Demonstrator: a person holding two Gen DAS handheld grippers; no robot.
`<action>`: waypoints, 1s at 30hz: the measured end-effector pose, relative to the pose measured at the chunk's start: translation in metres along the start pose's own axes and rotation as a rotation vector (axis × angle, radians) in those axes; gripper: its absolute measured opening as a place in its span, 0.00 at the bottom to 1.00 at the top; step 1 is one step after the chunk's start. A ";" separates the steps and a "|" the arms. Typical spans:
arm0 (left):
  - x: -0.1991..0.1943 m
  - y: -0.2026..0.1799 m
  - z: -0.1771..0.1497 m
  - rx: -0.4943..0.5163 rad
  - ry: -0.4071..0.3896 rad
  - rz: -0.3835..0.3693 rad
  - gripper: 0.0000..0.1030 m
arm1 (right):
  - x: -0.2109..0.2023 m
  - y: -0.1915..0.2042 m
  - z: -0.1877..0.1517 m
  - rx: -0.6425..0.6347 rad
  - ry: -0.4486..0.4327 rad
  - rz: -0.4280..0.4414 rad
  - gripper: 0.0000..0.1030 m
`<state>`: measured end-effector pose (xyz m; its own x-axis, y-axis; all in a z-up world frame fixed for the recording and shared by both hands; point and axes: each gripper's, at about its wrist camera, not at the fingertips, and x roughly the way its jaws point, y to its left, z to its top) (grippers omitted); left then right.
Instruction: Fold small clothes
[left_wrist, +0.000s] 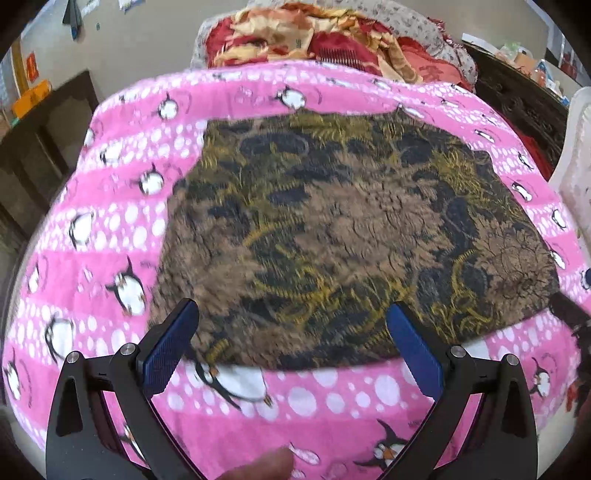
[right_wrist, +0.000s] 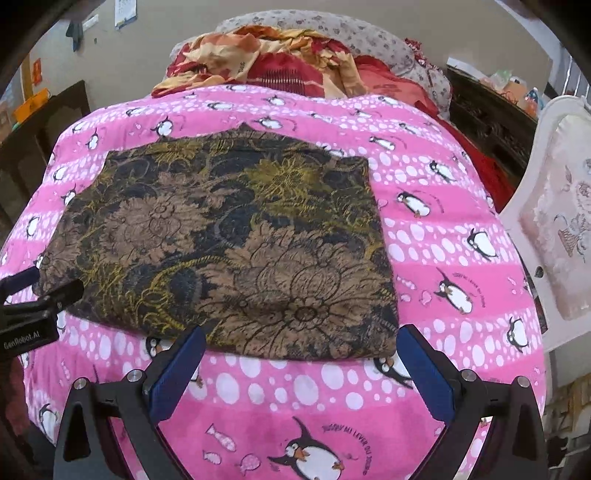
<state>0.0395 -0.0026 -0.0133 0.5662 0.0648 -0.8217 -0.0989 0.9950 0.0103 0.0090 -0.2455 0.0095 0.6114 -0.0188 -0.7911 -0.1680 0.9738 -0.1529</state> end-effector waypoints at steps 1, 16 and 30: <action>0.000 0.001 0.001 0.007 -0.014 -0.002 0.99 | -0.005 -0.004 -0.001 0.004 -0.041 0.001 0.99; 0.058 0.028 0.003 -0.040 0.053 0.000 1.00 | 0.053 -0.017 0.019 0.050 -0.092 0.302 0.83; 0.059 0.025 0.003 -0.059 0.094 0.020 1.00 | 0.088 0.001 0.010 -0.054 -0.011 0.249 0.99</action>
<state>0.0725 0.0266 -0.0598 0.4847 0.0746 -0.8715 -0.1592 0.9872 -0.0040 0.0702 -0.2440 -0.0545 0.5543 0.2227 -0.8020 -0.3555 0.9346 0.0138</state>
